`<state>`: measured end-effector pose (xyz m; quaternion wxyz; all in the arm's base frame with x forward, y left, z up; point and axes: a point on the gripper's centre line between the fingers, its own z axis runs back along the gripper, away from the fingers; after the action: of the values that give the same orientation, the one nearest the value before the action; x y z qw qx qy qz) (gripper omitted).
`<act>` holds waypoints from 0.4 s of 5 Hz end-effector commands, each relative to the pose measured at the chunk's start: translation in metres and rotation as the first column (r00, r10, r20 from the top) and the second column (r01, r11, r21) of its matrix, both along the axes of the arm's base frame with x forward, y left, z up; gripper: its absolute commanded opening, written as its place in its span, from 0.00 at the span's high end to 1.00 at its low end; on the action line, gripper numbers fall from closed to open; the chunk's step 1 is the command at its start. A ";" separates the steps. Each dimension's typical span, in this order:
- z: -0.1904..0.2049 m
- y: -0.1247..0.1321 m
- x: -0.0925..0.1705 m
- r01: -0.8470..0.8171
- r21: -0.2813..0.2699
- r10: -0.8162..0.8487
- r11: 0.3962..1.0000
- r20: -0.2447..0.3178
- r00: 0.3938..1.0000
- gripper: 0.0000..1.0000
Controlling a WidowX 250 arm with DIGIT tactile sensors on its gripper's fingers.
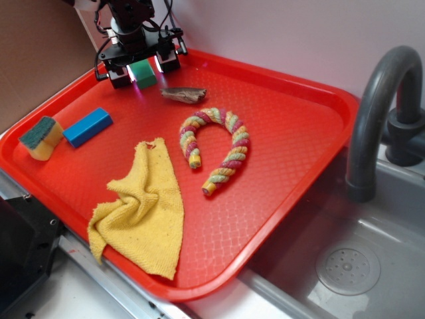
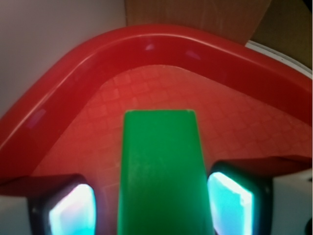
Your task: Grab the green block.
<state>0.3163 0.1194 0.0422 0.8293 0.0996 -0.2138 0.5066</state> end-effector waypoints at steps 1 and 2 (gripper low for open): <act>0.006 0.004 -0.015 -0.006 0.000 0.006 1.000 0.020 1.000 1.00; 0.019 0.002 -0.020 0.005 0.013 -0.005 1.000 0.032 0.999 1.00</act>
<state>0.3005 0.1129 0.0444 0.8324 0.1040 -0.2092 0.5025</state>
